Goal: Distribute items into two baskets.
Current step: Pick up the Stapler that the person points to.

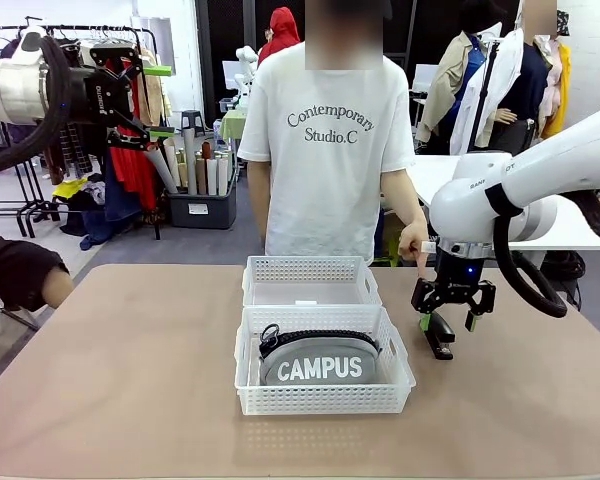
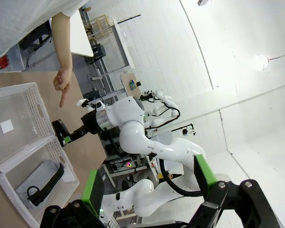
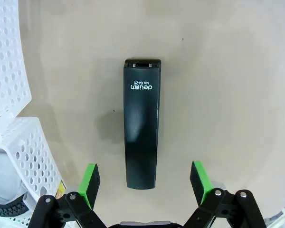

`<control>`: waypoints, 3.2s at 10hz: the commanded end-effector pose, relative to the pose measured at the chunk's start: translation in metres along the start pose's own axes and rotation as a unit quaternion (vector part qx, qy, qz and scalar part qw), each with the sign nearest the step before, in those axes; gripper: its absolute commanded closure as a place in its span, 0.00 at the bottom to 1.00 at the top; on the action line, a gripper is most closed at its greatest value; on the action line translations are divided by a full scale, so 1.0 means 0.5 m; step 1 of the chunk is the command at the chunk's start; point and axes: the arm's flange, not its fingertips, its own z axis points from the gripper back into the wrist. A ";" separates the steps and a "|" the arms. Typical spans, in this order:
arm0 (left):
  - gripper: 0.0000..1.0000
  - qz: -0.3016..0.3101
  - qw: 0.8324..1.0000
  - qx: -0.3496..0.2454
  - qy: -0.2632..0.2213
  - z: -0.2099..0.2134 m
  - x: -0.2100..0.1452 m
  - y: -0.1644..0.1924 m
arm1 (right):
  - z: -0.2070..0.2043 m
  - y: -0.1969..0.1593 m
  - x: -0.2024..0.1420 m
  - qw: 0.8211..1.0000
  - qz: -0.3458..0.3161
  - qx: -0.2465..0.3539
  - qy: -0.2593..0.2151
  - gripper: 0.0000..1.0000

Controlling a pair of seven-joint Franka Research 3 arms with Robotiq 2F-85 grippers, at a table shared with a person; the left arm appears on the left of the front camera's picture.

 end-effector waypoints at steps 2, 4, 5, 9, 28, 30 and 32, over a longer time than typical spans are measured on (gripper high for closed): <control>0.00 0.001 1.000 -0.001 0.000 0.000 -0.001 -0.003 | 0.007 0.005 0.010 1.000 0.011 -0.016 -0.001 0.30; 0.00 0.001 1.000 -0.001 0.000 0.000 -0.001 -0.003 | 0.000 0.008 0.009 1.000 0.012 -0.016 0.003 0.70; 0.00 0.001 1.000 -0.001 0.000 0.000 -0.001 -0.003 | -0.003 0.007 0.012 1.000 0.013 -0.017 0.003 0.89; 0.00 0.001 1.000 -0.001 0.000 0.000 -0.001 -0.003 | -0.007 0.006 0.014 1.000 0.014 -0.016 0.005 1.00; 0.00 0.001 1.000 -0.001 0.000 0.000 -0.001 -0.003 | 0.600 0.134 -0.011 0.999 -0.034 0.020 0.003 1.00; 0.00 0.001 1.000 -0.001 0.000 0.000 -0.001 -0.003 | 0.645 0.122 -0.013 0.999 -0.035 0.031 -0.013 1.00; 0.00 0.001 1.000 -0.001 0.000 0.000 -0.001 -0.003 | 0.677 0.112 -0.020 0.998 -0.028 0.046 -0.025 1.00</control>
